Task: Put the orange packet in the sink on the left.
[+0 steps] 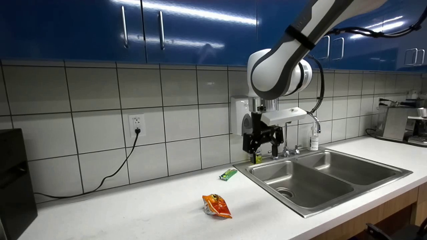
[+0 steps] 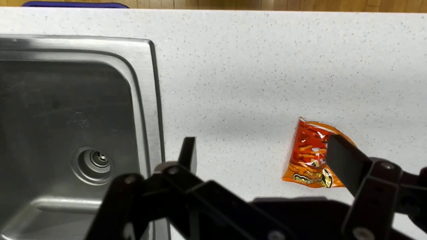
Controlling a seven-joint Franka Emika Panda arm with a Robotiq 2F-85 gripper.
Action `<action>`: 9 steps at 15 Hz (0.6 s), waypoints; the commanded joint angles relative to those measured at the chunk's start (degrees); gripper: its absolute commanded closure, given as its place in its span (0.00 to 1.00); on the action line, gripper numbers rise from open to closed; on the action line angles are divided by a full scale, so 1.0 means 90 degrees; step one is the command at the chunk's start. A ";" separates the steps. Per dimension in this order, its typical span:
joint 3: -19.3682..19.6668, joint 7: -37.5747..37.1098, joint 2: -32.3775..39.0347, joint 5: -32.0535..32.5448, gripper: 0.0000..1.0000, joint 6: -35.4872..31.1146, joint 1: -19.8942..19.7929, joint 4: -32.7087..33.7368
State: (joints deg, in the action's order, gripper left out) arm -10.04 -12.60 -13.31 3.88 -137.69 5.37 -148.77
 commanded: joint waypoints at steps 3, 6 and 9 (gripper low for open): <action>-0.0178 -0.0922 0.1156 0.0260 0.00 -0.1105 0.0056 0.0223; -0.0138 -0.1491 0.1757 0.0548 0.00 -0.1428 0.0184 0.0458; -0.0004 -0.2002 0.2270 0.0767 0.00 -0.1486 0.0400 0.0783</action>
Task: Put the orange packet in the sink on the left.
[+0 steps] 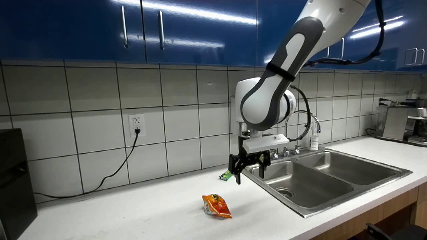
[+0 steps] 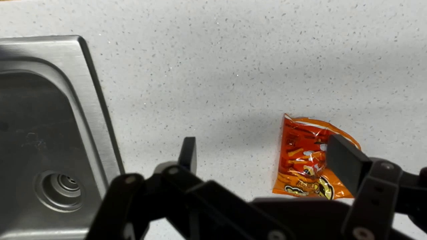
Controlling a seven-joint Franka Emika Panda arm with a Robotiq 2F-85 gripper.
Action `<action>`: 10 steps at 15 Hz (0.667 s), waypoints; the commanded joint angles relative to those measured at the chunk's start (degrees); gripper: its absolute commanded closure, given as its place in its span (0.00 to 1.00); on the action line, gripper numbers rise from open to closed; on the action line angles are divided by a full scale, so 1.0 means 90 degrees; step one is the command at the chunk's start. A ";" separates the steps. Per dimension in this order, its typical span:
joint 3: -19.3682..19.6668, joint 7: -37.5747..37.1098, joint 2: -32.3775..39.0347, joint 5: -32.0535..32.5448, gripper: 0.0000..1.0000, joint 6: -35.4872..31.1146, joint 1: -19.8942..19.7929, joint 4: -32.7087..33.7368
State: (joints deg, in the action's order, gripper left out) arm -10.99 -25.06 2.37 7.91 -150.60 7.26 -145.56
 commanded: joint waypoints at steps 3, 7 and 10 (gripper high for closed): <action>0.0293 -0.1045 0.1058 0.0486 0.00 -0.0041 0.0480 0.0897; 0.0636 -0.1460 0.1674 0.0594 0.00 -0.0003 0.0912 0.1561; 0.0851 -0.1625 0.2090 0.0505 0.00 0.0035 0.1186 0.2014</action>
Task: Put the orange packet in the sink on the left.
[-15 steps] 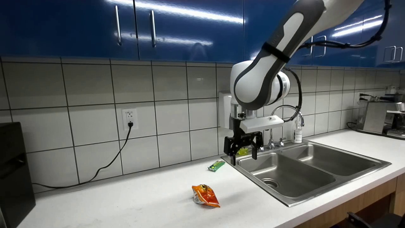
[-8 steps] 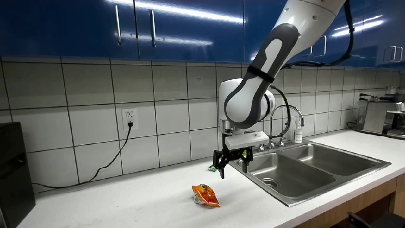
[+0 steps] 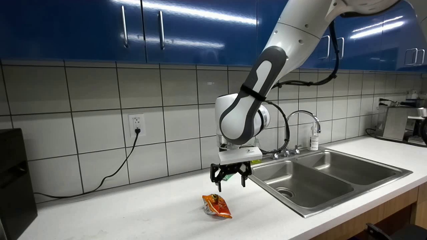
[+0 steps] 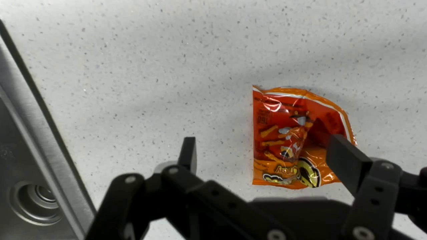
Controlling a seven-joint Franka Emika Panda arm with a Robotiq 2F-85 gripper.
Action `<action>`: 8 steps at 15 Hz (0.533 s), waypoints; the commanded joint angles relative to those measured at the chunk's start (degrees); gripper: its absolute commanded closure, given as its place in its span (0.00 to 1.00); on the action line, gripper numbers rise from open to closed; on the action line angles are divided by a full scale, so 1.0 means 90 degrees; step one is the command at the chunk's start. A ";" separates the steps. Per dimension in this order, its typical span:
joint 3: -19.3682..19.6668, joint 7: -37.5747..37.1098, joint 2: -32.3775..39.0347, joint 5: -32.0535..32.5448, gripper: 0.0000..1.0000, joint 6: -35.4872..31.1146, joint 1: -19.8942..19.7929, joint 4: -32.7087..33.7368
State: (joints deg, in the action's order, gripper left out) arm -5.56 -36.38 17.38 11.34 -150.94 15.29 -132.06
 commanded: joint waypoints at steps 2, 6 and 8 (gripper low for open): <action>0.0369 -0.0458 0.0666 0.0078 0.00 0.0070 0.0443 0.0753; 0.0554 -0.0566 0.1062 0.0014 0.00 0.0095 0.0664 0.1123; 0.0617 -0.0597 0.1221 -0.0020 0.00 0.0119 0.0738 0.1270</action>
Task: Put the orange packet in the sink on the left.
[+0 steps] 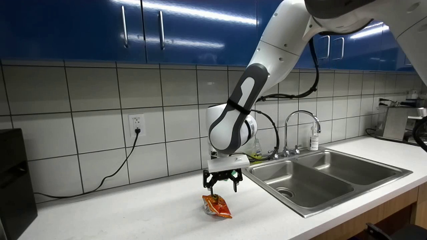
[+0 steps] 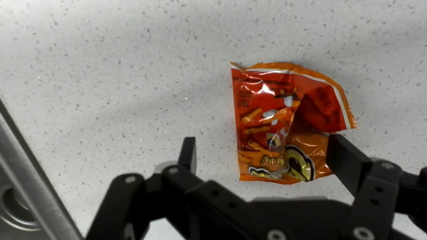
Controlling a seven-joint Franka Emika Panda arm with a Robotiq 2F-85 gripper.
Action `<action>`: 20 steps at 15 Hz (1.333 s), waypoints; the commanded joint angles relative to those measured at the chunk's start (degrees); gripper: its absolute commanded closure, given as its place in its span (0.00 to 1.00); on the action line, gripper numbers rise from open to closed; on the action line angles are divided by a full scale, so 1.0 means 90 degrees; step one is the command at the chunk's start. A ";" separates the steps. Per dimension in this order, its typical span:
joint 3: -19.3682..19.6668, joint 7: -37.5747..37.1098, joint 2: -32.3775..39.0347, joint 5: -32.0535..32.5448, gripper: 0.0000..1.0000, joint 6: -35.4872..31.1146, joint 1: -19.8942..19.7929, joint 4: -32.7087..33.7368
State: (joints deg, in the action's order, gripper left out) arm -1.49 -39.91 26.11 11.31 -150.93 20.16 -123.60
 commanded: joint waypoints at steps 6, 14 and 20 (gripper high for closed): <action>0.0279 -0.0213 0.0513 -0.0075 0.25 0.0150 0.0337 0.0590; 0.0293 -0.0170 0.0623 -0.0153 0.82 0.0184 0.0362 0.0674; 0.0314 -0.0168 0.0677 -0.0214 1.00 0.0190 0.0350 0.0688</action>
State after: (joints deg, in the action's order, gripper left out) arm 0.65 -40.53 31.80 10.43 -150.71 22.57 -118.40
